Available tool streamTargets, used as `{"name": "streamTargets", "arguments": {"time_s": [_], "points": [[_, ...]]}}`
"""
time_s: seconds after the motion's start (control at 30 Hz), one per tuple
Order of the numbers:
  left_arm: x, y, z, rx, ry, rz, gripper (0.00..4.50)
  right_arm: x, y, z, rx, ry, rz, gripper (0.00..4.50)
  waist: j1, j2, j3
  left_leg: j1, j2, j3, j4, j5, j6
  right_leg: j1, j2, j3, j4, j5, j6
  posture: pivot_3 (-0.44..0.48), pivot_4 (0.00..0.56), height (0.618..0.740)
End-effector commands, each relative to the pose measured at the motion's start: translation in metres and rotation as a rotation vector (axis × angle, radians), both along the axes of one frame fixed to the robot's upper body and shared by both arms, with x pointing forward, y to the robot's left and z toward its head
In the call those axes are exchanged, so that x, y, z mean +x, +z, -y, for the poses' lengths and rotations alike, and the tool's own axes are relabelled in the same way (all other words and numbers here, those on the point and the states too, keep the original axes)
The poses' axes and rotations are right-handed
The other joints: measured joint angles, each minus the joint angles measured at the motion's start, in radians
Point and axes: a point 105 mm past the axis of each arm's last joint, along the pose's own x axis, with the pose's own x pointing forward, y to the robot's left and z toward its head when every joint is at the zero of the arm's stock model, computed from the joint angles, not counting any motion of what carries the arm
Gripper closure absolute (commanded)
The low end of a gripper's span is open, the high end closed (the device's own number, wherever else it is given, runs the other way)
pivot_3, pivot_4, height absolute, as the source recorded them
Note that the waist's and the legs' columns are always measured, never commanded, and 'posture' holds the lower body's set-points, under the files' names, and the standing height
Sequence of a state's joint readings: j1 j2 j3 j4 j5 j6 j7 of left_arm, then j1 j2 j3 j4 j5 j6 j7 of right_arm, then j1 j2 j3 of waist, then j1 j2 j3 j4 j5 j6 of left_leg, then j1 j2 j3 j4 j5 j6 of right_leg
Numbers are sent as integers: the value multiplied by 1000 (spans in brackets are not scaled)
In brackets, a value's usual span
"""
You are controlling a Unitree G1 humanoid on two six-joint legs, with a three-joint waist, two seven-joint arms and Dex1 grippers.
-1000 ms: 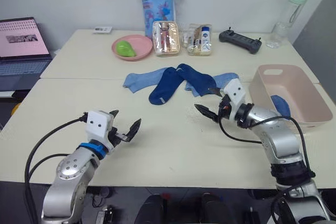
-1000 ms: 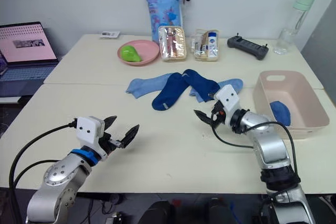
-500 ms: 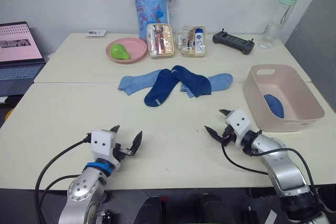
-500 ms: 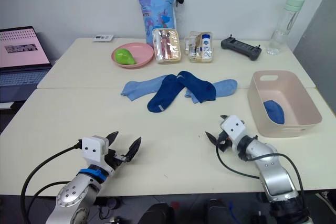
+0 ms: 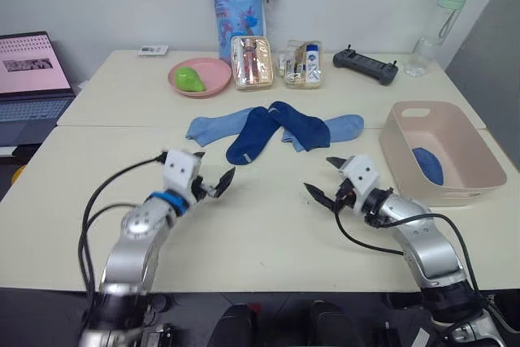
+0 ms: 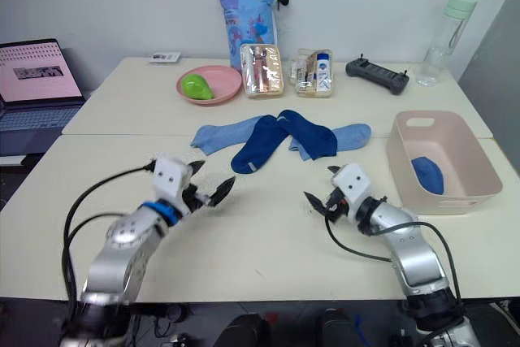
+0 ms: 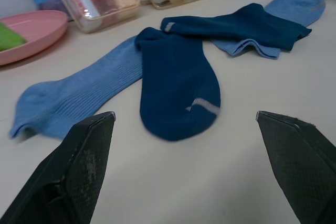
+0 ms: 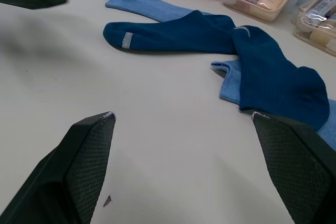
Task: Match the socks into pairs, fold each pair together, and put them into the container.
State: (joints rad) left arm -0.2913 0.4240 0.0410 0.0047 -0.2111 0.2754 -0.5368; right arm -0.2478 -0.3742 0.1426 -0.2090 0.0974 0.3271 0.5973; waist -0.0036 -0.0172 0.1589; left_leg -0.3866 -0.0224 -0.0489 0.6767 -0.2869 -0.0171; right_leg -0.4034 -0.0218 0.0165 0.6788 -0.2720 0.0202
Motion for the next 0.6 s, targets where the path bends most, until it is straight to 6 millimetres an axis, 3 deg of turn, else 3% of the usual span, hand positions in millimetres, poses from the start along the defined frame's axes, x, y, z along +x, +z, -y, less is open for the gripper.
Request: {"name": "streamTargets", "arguments": {"time_s": [0.03, 0.23, 0.27, 0.33, 0.5, 0.6], "points": [[23, -11, 6, 62, -27, -47, 0, 5, 14, -4, 1, -15, 71, 39, -2, 0, 0, 0, 0, 0, 0, 0, 0, -1, 0, 0, 0, 0, 0, 0, 150, 740], [42, -25, 18, 103, -84, -123, 0, 5, 20, -5, 16, -40, 81, 39, -5, 0, 0, 0, 0, 0, 0, 0, 0, -1, 0, 0, 0, 0, 0, 0, 150, 740], [46, -25, 17, 115, -77, -120, 185, 2, 21, -6, 11, -29, 81, 9, -4, 0, 0, 0, 0, 0, 0, 0, 0, -2, 0, 0, 1, 0, 0, 0, 150, 740], [48, -23, 21, 116, -107, -117, 617, 1, 22, -6, 4, -22, 81, 0, -3, 0, 0, -1, 0, -1, 0, 0, 0, -2, 0, 0, 1, 0, 0, 0, 150, 740], [52, -20, 25, 92, -104, -101, 2276, 5, 19, 3, -4, -57, 71, 0, -3, 0, 0, -1, 0, -1, 0, 0, 0, -1, 0, 0, 1, 0, 0, 0, 150, 740], [53, -18, 28, 91, -120, -95, 3274, 4, 23, -3, 15, -34, 68, 0, -3, 0, 0, -1, 0, -1, 0, 0, 0, -2, 0, 1, 1, 0, 0, 0, 150, 740]]}}
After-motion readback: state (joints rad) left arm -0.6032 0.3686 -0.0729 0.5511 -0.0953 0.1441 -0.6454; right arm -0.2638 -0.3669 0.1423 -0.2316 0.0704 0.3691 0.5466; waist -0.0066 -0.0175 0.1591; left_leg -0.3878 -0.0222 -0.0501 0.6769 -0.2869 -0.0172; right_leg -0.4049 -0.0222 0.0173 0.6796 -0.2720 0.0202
